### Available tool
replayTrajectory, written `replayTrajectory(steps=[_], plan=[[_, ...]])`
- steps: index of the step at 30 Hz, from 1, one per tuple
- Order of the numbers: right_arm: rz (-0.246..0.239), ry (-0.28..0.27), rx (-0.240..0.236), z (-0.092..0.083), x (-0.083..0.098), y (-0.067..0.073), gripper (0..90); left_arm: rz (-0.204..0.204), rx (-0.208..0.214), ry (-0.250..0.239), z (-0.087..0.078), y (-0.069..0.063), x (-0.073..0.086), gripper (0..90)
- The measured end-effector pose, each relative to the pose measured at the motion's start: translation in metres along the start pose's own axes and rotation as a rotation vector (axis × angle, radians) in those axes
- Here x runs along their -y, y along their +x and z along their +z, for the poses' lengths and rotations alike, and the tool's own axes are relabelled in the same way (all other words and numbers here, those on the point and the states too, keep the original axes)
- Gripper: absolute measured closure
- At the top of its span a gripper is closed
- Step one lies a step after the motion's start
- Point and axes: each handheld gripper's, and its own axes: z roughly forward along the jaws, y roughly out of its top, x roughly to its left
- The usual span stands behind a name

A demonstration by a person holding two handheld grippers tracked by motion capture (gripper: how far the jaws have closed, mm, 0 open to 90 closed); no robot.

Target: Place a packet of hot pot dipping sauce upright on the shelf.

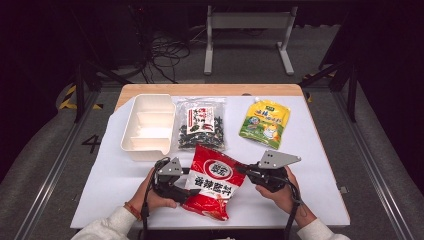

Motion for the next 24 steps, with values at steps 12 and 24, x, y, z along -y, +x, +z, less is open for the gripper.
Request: replayTrajectory(steps=[12,24], plan=[[-0.043,-0.062,0.014,0.007,-0.019,0.008,89.8,0.013,0.075,-0.071,-0.003,-0.003,-0.005,63.2],[-0.053,-0.107,0.019,0.008,-0.028,0.011,89.9,0.039,0.085,-0.101,-0.006,-0.006,-0.009,90.0]])
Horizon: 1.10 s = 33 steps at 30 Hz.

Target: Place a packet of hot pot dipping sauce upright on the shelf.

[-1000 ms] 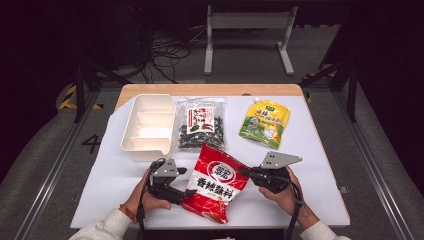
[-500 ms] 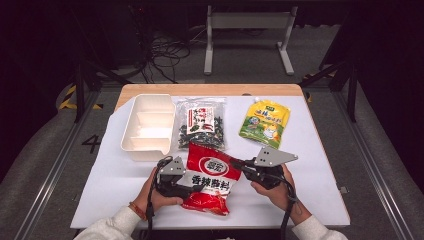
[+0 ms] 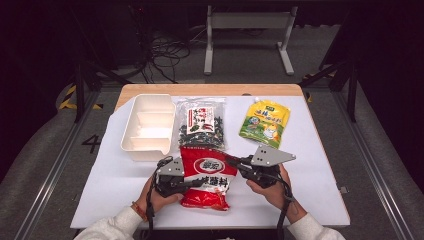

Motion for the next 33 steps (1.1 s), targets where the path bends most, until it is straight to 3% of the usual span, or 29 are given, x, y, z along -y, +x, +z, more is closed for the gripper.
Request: replayTrajectory(steps=[5,6,7,10,11,14,16,18,20,21,22,24,26,33], plan=[[0.008,-0.043,-0.003,-0.007,-0.005,0.0,87.1,0.0,0.007,-0.048,-0.008,0.0,-0.002,90.0],[0.017,-0.053,0.012,-0.009,-0.006,0.0,75.5,-0.001,0.018,-0.057,-0.009,-0.001,-0.003,90.0],[0.032,-0.056,0.014,-0.009,-0.007,0.0,70.8,0.004,0.02,-0.059,-0.01,-0.002,-0.003,90.0],[0.041,-0.058,-0.002,-0.013,-0.007,0.0,65.4,0.009,0.025,-0.064,-0.013,-0.004,-0.004,90.0],[0.056,-0.04,-0.005,-0.018,-0.005,0.001,46.2,0.019,0.022,-0.077,-0.016,-0.006,-0.004,90.0],[0.047,0.003,-0.018,-0.031,0.004,0.004,38.7,0.023,0.024,-0.096,-0.023,-0.008,-0.005,90.0],[0.067,0.039,-0.013,-0.039,0.011,0.003,32.8,0.028,0.015,-0.099,-0.027,-0.008,-0.005,90.0],[0.09,0.065,-0.015,-0.046,0.021,0.001,31.4,0.028,0.009,-0.116,-0.032,-0.007,-0.005,90.0],[0.084,0.115,0.005,-0.05,0.03,0.001,30.3,0.025,0.005,-0.125,-0.036,-0.006,-0.005,90.0],[0.084,0.115,0.005,-0.05,0.03,0.001,30.3,0.025,0.005,-0.125,-0.036,-0.006,-0.005,90.0],[0.082,0.139,0.02,-0.052,0.035,0.0,30.1,0.027,-0.002,-0.129,-0.038,-0.005,-0.006,90.0],[0.125,0.172,0.047,-0.06,0.051,-0.006,29.7,0.026,-0.008,-0.14,-0.042,-0.003,-0.006,90.0],[0.123,0.201,0.096,-0.067,0.058,-0.011,29.2,0.03,-0.016,-0.151,-0.047,-0.002,-0.008,90.0],[0.138,0.208,0.192,-0.082,0.076,-0.021,27.0,0.038,-0.053,-0.18,-0.062,0.003,-0.011,90.0]])
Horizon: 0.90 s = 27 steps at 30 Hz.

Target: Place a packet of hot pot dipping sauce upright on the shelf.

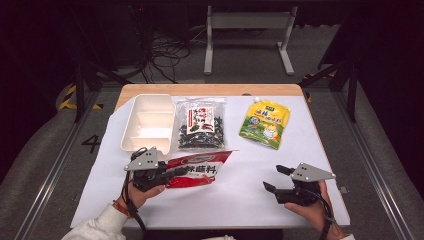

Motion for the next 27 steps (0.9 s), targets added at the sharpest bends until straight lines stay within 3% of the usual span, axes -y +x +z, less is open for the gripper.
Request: replayTrajectory(steps=[2,4,11,19,24,27], plan=[[-0.011,0.007,0.007,0.001,0.002,0.0,26.6,-0.005,-0.003,-0.005,-0.001,0.0,0.0,90.0],[-0.06,0.034,0.035,0.003,0.004,0.002,26.0,0.001,-0.008,-0.017,-0.005,0.003,-0.002,90.0],[-0.072,0.043,0.036,0.008,0.005,0.004,25.7,0.008,-0.035,-0.048,-0.016,0.009,-0.008,90.0],[-0.055,0.051,0.033,0.012,0.008,0.006,25.8,0.023,-0.139,-0.106,-0.046,0.025,-0.023,90.0],[-0.048,0.048,0.036,0.011,0.009,0.006,25.7,0.045,-0.227,-0.142,-0.069,0.046,-0.036,90.0],[-0.032,0.045,0.032,0.012,0.01,0.005,25.7,0.044,-0.257,-0.16,-0.078,0.063,-0.041,90.0]])
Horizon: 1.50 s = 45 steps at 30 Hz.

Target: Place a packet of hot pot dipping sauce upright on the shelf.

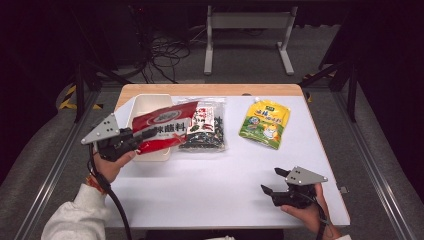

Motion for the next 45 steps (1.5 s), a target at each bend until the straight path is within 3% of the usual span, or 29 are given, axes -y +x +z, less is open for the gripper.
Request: replayTrajectory(steps=[8,21,27,35,41,43,45], plan=[[-0.007,0.019,-0.007,0.006,0.001,0.002,25.7,-0.006,-0.069,0.032,0.005,0.051,-0.004,90.0],[0.025,0.047,0.001,0.013,0.006,0.003,26.1,-0.029,-0.085,0.07,0.029,0.109,-0.003,90.0],[0.039,0.059,0.01,0.013,0.009,0.005,26.3,-0.037,-0.075,0.074,0.047,0.127,0.003,90.0],[0.037,0.076,0.014,0.013,0.012,0.01,26.3,-0.037,-0.065,0.104,0.068,0.142,0.008,90.0],[0.028,0.085,0.02,0.014,0.012,0.013,26.8,-0.012,-0.066,0.142,0.079,0.152,0.016,90.0],[0.034,0.084,0.018,0.014,0.012,0.013,26.7,-0.012,-0.068,0.167,0.082,0.154,0.02,90.0],[0.029,0.088,0.014,0.015,0.013,0.014,26.7,-0.031,-0.071,0.162,0.082,0.157,0.025,89.9]])
